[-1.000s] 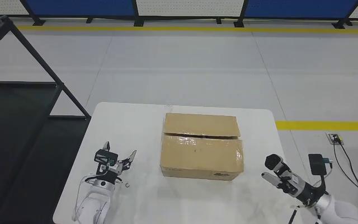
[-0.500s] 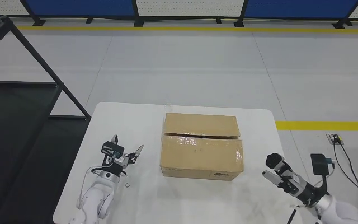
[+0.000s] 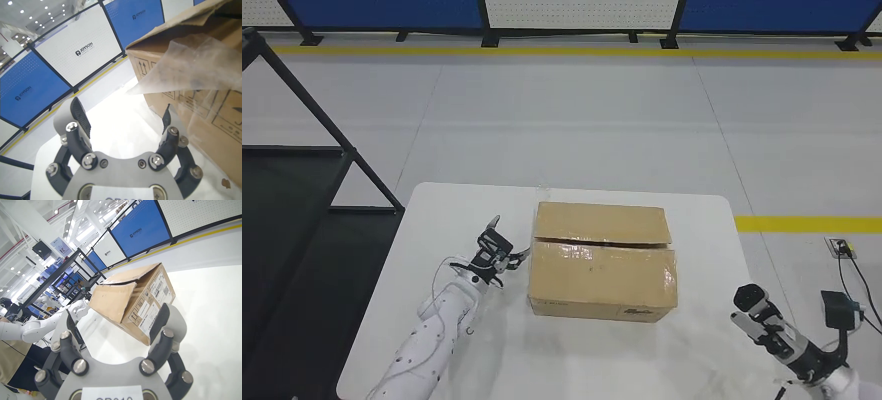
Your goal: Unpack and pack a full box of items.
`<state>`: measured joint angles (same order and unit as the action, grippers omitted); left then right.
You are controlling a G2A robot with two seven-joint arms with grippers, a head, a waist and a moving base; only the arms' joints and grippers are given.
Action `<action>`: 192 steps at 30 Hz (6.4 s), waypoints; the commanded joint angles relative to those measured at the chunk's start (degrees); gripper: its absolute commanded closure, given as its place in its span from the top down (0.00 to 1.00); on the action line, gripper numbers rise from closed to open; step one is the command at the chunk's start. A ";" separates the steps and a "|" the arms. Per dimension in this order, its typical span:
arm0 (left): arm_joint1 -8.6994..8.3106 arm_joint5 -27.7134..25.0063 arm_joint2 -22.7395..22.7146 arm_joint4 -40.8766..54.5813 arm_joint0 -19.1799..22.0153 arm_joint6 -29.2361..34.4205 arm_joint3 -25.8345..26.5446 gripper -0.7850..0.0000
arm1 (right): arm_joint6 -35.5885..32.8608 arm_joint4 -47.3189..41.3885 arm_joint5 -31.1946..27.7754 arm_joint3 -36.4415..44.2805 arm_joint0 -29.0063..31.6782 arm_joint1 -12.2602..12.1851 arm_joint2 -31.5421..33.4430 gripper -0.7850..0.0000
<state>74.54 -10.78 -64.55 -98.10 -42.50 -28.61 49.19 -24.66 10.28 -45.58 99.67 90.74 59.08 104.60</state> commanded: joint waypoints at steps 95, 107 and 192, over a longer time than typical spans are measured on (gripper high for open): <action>-2.56 21.78 -14.63 -1.35 -13.64 -5.28 10.57 1.00 | -7.48 -3.25 0.00 -5.29 -9.70 -2.73 -7.12 1.00; -3.25 22.23 -19.13 1.52 -17.87 -3.04 13.65 1.00 | -8.83 -3.82 0.10 -6.21 -12.17 -3.09 -8.48 1.00; -4.25 -15.19 -23.72 38.88 -33.27 9.10 40.82 1.00 | -32.94 -28.49 0.48 -25.87 -37.79 -3.56 -27.00 1.00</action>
<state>70.29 -25.80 -88.27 -59.42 -75.84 -19.70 89.99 -56.37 -17.11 -44.49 73.52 52.74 55.64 77.44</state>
